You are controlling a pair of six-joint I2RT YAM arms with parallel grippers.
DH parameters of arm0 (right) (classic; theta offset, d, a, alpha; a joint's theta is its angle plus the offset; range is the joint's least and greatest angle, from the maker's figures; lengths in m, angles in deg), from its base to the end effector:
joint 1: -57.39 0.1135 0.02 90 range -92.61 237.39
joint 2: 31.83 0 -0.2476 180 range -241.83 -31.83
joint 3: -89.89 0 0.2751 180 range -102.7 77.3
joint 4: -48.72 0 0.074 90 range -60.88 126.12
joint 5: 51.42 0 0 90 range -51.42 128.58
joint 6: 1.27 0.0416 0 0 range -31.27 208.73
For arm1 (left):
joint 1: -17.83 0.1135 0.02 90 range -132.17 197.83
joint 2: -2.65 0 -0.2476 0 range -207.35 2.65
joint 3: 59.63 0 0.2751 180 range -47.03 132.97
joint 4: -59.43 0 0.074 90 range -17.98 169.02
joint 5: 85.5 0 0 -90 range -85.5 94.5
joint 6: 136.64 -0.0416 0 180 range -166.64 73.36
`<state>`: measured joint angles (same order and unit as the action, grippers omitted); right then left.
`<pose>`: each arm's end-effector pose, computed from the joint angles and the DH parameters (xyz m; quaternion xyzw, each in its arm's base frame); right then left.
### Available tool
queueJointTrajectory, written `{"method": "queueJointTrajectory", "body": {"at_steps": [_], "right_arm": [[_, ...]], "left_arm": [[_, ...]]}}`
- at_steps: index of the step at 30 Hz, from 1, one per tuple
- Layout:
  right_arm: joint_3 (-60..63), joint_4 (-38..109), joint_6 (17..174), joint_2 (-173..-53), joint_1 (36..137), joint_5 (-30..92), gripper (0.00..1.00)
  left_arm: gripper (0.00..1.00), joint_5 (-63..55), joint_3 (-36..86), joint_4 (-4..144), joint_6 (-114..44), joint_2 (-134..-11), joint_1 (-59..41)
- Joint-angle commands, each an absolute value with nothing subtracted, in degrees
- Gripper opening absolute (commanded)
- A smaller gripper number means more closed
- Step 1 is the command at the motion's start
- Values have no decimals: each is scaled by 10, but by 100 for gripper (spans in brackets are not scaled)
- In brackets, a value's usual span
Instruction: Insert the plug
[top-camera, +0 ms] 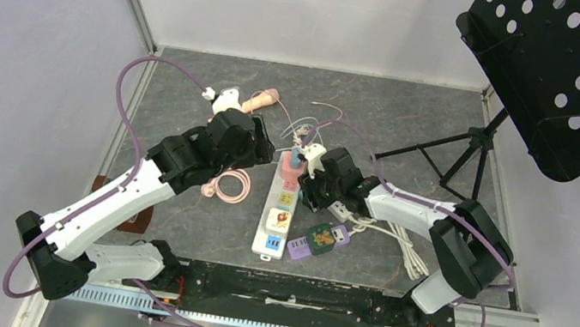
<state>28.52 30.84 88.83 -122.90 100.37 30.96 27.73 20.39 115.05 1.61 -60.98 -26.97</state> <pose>0.2459 0.2367 0.1397 -0.3624 0.8570 0.1902 0.3130 0.1967 -0.1722 0.3420 -0.1129 0.8819 -0.1796 0.4209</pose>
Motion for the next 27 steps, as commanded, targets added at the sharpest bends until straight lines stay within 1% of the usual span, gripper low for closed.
{"method": "queueJointTrajectory", "body": {"at_steps": [1, 3, 5, 7, 10, 12, 17, 20, 27], "right_arm": [[256, 335, 882, -1254, 1009, 331, 47], [256, 337, 885, -1259, 1010, 334, 44], [257, 338, 886, -1256, 1012, 347, 34], [262, 343, 886, -1240, 1012, 355, 20], [250, 335, 909, -1210, 1012, 354, 5], [231, 322, 917, -1191, 1012, 339, 0], [222, 304, 919, -1128, 1012, 313, 0], [240, 303, 911, -1084, 1012, 286, 0], [311, 389, 908, -964, 1012, 218, 0]], "left_arm": [[77, 254, 201, 1116, -9, -618, -257], [77, 246, 200, 1112, -9, -621, -254], [76, 238, 202, 1110, -13, -624, -251], [76, 230, 205, 1109, -17, -626, -247], [75, 227, 208, 1105, -18, -618, -244], [75, 219, 200, 1085, -22, -603, -244], [75, 174, 194, 1044, -25, -586, -242], [75, 124, 208, 1035, -25, -596, -242], [75, 15, 249, 1035, 1, -642, -238]]}}
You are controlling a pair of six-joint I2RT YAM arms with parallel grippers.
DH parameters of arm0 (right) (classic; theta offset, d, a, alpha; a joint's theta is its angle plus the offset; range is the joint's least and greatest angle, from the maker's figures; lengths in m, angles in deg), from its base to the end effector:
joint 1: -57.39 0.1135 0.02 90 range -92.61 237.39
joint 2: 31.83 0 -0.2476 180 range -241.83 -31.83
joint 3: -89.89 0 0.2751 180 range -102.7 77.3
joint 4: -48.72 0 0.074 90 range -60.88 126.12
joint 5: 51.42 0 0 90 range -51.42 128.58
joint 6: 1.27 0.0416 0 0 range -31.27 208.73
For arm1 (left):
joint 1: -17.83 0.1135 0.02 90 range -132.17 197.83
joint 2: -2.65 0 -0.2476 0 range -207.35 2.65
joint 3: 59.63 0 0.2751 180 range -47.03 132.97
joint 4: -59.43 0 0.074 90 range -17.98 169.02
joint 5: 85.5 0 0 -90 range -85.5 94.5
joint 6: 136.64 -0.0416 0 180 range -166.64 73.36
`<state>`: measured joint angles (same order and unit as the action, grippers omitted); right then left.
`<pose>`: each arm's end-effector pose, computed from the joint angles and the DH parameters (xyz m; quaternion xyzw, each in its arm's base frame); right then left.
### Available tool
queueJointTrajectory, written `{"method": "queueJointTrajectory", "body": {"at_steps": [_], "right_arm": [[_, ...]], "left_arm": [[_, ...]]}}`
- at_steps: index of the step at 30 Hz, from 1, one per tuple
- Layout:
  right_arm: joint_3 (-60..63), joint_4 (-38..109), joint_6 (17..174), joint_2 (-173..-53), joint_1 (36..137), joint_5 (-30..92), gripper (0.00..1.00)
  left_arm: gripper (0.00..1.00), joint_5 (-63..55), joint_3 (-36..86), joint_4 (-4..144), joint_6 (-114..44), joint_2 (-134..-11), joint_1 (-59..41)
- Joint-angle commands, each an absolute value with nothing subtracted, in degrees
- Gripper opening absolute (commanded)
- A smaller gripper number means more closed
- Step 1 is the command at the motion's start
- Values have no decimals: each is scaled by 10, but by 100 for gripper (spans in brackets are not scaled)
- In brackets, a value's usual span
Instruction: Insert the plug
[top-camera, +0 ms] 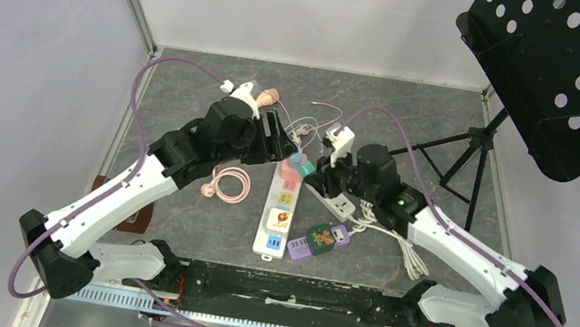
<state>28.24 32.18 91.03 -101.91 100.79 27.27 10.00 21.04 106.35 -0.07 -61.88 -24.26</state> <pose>0.2210 0.2202 0.2575 -0.3442 0.7672 0.2843 0.4607 0.2082 -0.1827 0.3545 -0.0576 0.8668 -0.3150 0.3822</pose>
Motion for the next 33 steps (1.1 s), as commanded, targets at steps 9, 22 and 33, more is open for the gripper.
{"method": "queueJointTrajectory", "body": {"at_steps": [9, 22, 33], "right_arm": [[313, 438, 934, -897, 1012, 178, 0], [306, 438, 955, -887, 1011, 196, 0], [291, 335, 997, -863, 1009, 332, 96]], "left_arm": [[76, -129, 248, 986, 14, -686, -237], [34, -175, 248, 973, 32, -694, -235], [2, -119, 218, 900, -109, -705, -240]]}}
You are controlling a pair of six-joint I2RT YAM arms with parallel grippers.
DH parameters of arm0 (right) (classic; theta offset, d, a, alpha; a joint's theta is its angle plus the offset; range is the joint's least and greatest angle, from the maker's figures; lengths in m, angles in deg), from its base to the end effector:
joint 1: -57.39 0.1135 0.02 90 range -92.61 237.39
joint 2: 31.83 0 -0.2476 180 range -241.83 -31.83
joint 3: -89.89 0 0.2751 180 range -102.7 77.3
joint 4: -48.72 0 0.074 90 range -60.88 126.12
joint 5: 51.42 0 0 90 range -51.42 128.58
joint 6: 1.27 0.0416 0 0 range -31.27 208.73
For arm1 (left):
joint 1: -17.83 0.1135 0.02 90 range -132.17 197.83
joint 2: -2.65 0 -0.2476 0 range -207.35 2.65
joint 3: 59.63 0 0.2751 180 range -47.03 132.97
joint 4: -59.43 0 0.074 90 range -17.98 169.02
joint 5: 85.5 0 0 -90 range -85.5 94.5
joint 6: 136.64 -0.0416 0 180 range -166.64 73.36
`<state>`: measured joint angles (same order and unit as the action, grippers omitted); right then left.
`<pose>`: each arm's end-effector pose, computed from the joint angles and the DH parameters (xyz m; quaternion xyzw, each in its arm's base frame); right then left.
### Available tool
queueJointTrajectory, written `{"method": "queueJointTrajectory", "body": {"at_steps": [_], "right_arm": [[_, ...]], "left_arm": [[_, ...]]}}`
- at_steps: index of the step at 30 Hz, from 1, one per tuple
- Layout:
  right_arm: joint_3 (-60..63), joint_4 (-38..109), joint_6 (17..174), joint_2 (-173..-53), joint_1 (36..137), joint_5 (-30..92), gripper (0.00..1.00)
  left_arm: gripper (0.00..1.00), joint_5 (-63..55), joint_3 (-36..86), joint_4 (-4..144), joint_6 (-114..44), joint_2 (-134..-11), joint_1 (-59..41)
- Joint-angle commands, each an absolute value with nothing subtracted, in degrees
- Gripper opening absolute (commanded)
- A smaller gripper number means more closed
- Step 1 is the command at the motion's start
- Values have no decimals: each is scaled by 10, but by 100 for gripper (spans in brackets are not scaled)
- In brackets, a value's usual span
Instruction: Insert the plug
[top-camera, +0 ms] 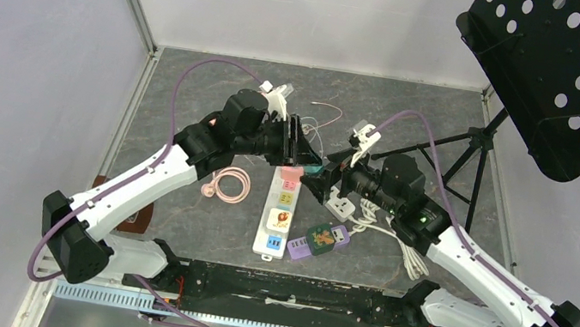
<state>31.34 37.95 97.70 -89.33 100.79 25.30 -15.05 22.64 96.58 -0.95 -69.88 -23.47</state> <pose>0.1931 0.1958 0.3080 -0.2959 0.7033 0.3619 0.5356 0.2292 -0.2199 0.3441 0.0559 0.8449 -0.4576 0.2715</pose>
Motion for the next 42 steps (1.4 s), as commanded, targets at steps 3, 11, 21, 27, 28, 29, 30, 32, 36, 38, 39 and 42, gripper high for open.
{"method": "queueJointTrajectory", "body": {"at_steps": [3, 11, 21, 27, 28, 29, 30, 32, 36, 38, 39, 42], "right_arm": [[287, 259, 1043, -838, 1005, 443, 92], [229, -10, 1185, -842, 989, 743, 71], [265, -48, 1247, -841, 914, 680, 70], [274, -44, 1244, -837, 900, 657, 70], [274, -44, 1244, -836, 899, 656, 70], [274, -44, 1244, -835, 898, 655, 70], [275, -44, 1244, -834, 898, 655, 70], [277, -44, 1244, -832, 897, 654, 70], [281, -44, 1244, -828, 895, 652, 70], [283, -44, 1243, -826, 894, 652, 70], [284, -44, 1245, -825, 894, 651, 70], [286, -44, 1245, -823, 893, 650, 70]], "left_arm": [[2, -71, 213, 871, -168, -733, -247], [2, -26, 221, 815, -241, -849, -299], [2, 90, 254, 838, -289, -970, -370], [2, 144, 268, 839, -342, -1004, -381], [2, 149, 266, 835, -354, -1004, -381], [2, 149, 265, 829, -361, -1002, -382], [2, 148, 265, 825, -366, -1001, -381], [2, 149, 266, 819, -371, -997, -382], [2, 150, 261, 803, -369, -990, -382], [2, 150, 260, 799, -369, -990, -381], [2, 150, 261, 799, -370, -990, -382], [2, 149, 263, 794, -376, -986, -382]]}}
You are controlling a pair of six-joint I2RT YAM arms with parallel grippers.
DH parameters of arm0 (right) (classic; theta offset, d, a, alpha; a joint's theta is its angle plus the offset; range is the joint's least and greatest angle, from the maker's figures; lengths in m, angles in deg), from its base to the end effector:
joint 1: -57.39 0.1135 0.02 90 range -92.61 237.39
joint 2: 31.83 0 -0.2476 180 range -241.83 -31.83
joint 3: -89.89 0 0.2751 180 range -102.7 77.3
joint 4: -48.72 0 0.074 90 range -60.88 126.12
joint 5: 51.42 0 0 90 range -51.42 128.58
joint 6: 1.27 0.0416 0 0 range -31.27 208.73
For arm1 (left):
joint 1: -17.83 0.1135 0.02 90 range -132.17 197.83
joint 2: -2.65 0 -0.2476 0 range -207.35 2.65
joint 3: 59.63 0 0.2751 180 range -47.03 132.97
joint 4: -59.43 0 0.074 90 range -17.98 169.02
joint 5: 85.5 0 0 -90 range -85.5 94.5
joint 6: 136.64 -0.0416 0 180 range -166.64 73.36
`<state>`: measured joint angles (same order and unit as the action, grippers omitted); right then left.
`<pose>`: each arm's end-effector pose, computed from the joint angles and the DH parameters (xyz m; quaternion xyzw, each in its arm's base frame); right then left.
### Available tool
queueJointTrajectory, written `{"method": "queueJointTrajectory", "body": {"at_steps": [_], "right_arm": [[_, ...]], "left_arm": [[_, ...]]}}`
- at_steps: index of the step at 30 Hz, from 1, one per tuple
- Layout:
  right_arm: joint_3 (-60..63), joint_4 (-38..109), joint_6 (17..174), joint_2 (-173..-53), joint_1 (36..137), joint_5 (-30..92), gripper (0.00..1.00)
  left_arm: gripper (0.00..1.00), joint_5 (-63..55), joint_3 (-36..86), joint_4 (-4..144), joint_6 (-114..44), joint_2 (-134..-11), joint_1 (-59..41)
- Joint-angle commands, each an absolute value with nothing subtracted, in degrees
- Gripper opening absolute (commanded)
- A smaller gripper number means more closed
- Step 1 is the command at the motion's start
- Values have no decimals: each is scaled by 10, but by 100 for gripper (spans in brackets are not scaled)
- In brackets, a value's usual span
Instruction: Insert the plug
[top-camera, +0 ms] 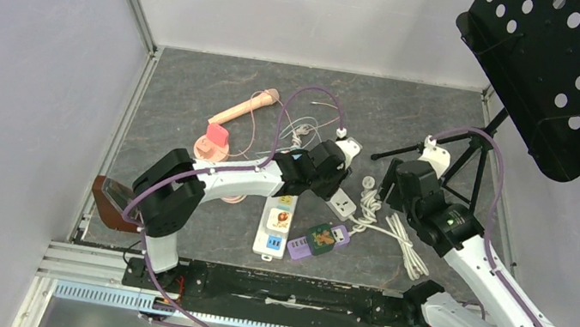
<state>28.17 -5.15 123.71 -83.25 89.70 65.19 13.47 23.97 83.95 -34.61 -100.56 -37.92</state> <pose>0.1932 0.1001 0.2796 0.1115 0.8920 0.0365 0.4365 0.2408 -0.3421 0.1821 0.3136 0.8635 -0.1568 0.3626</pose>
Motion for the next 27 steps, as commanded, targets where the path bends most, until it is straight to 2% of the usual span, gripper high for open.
{"method": "queueJointTrajectory", "body": {"at_steps": [1, 27], "right_arm": [[287, -44, 1245, -822, 892, 649, 70], [294, -46, 1239, -816, 885, 648, 71]], "left_arm": [[2, 149, 263, 792, -378, -984, -382], [2, 143, 235, 763, -378, -1033, -382]]}}
